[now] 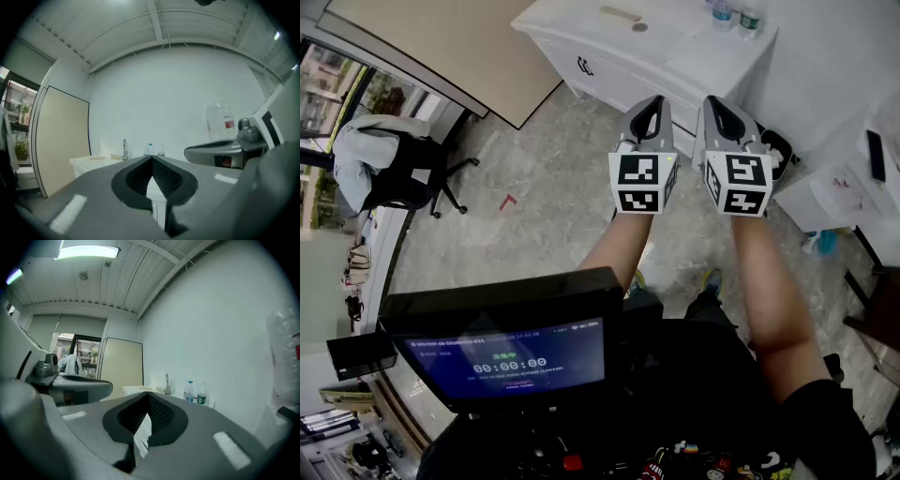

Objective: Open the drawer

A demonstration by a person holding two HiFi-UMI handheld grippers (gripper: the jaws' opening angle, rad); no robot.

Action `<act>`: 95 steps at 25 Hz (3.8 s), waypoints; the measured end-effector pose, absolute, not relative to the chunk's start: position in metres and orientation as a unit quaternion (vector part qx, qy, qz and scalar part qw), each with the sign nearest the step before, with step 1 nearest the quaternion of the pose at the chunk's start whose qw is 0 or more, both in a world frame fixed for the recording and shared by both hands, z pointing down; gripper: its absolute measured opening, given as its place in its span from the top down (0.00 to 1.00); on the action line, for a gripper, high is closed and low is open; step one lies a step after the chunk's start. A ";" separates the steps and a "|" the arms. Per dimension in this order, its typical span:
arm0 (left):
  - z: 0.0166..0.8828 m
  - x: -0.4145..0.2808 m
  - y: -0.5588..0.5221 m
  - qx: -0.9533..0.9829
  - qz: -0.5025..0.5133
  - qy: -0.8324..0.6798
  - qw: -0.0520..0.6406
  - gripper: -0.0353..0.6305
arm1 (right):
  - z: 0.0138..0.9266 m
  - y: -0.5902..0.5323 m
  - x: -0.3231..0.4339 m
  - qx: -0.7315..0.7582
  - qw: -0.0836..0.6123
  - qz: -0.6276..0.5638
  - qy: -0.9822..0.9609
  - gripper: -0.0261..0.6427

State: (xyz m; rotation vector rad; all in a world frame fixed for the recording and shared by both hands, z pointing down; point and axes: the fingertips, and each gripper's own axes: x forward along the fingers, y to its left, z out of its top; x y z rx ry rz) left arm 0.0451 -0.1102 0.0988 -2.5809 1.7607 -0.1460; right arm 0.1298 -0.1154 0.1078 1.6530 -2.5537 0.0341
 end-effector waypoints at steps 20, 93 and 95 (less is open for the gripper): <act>0.123 0.063 -0.123 -0.835 -0.062 0.547 0.009 0.95 | 0.119 -0.124 0.148 0.546 0.031 0.005 -0.837 0.93; 0.610 0.002 -0.390 -0.915 -0.101 0.389 -0.021 0.76 | 0.568 -0.307 0.070 0.675 0.014 -0.013 -0.738 0.93; 0.609 -0.004 -0.381 -0.916 -0.097 0.389 -0.021 0.76 | 0.569 -0.299 0.067 0.674 0.009 -0.011 -0.738 0.93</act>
